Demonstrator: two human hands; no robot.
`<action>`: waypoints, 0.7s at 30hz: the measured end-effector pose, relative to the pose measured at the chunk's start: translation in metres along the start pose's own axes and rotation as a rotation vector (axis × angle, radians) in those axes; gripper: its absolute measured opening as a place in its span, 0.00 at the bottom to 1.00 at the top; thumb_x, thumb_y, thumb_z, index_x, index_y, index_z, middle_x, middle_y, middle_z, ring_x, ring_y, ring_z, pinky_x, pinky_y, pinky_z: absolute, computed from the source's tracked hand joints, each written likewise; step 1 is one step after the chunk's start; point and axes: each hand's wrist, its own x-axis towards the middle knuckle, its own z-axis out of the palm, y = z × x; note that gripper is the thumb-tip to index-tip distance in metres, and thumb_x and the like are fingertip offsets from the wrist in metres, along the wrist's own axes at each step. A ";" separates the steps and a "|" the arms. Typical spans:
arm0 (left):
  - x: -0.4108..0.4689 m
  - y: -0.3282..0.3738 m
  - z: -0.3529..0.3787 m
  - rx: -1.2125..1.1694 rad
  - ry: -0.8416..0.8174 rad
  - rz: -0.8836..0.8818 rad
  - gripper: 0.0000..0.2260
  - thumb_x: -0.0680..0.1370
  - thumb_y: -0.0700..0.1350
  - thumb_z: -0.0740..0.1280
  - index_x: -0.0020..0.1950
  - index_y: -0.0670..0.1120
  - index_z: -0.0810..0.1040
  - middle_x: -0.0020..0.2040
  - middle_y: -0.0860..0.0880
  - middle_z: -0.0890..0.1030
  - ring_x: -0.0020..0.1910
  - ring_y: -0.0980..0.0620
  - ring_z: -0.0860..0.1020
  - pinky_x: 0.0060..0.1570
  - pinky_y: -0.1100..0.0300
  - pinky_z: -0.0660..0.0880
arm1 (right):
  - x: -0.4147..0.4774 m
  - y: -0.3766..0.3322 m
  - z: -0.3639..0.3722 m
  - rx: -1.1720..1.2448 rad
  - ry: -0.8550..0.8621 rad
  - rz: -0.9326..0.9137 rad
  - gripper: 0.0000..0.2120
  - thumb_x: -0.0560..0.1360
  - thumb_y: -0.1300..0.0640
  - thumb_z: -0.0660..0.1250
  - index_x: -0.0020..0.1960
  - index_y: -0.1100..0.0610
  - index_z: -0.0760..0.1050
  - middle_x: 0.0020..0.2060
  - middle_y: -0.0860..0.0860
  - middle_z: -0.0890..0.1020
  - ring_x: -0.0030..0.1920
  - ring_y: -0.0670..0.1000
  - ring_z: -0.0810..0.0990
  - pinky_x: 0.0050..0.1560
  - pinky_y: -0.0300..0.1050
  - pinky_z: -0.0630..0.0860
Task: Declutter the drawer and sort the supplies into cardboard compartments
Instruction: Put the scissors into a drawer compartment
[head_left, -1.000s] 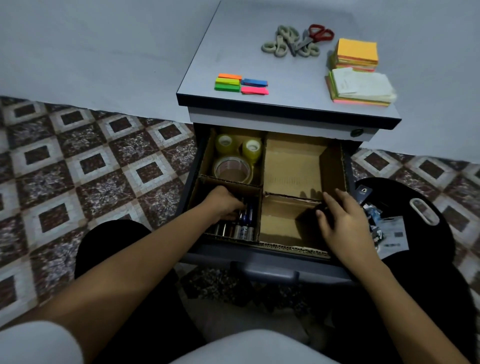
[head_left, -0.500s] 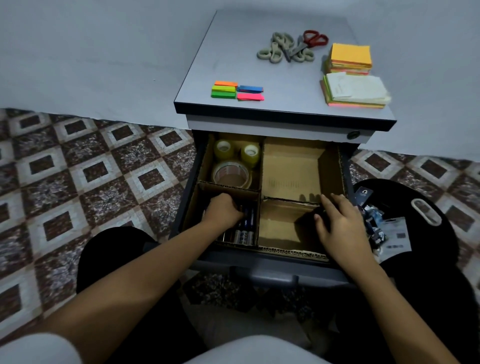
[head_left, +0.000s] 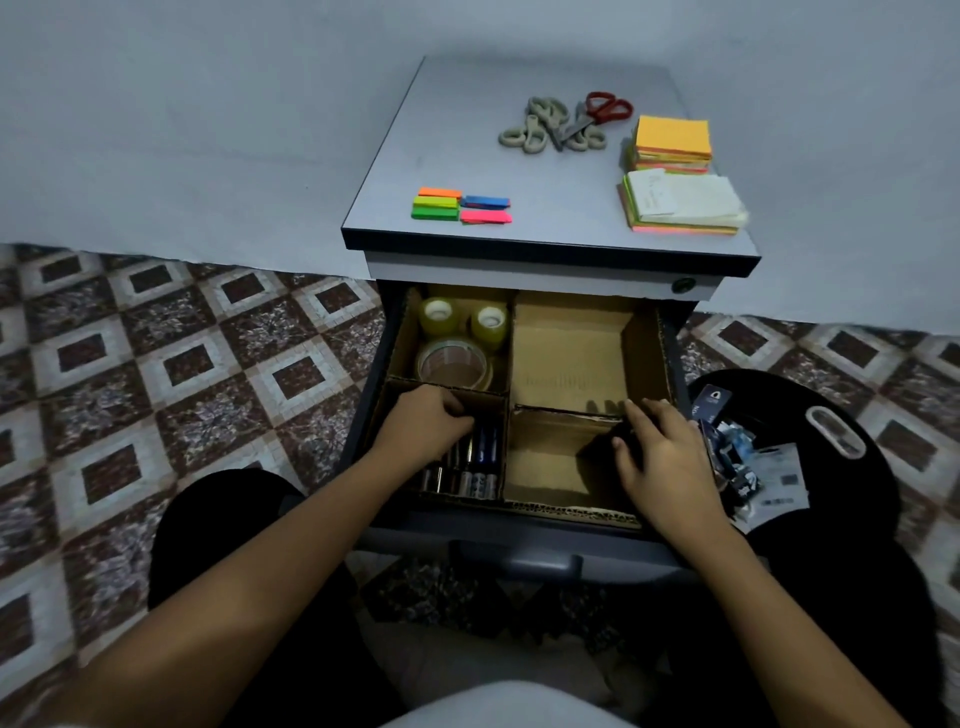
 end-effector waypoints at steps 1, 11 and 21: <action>-0.002 0.003 -0.005 0.014 -0.005 0.019 0.12 0.76 0.47 0.67 0.56 0.43 0.81 0.51 0.46 0.82 0.46 0.50 0.79 0.45 0.60 0.74 | 0.000 0.000 -0.002 0.005 -0.017 0.007 0.20 0.71 0.62 0.71 0.61 0.66 0.76 0.57 0.65 0.77 0.59 0.66 0.75 0.60 0.61 0.71; 0.011 0.063 -0.084 0.009 0.162 0.309 0.07 0.76 0.47 0.67 0.52 0.46 0.81 0.45 0.52 0.79 0.40 0.61 0.74 0.36 0.72 0.68 | 0.075 -0.036 -0.076 0.217 -0.033 -0.036 0.16 0.78 0.54 0.62 0.64 0.56 0.74 0.57 0.53 0.77 0.56 0.50 0.76 0.54 0.39 0.71; 0.108 0.160 -0.146 0.048 0.277 0.389 0.09 0.76 0.44 0.66 0.52 0.43 0.82 0.53 0.47 0.82 0.52 0.50 0.78 0.47 0.64 0.69 | 0.241 -0.062 -0.132 0.173 0.002 -0.091 0.13 0.77 0.57 0.63 0.59 0.59 0.78 0.55 0.57 0.81 0.58 0.56 0.77 0.53 0.42 0.70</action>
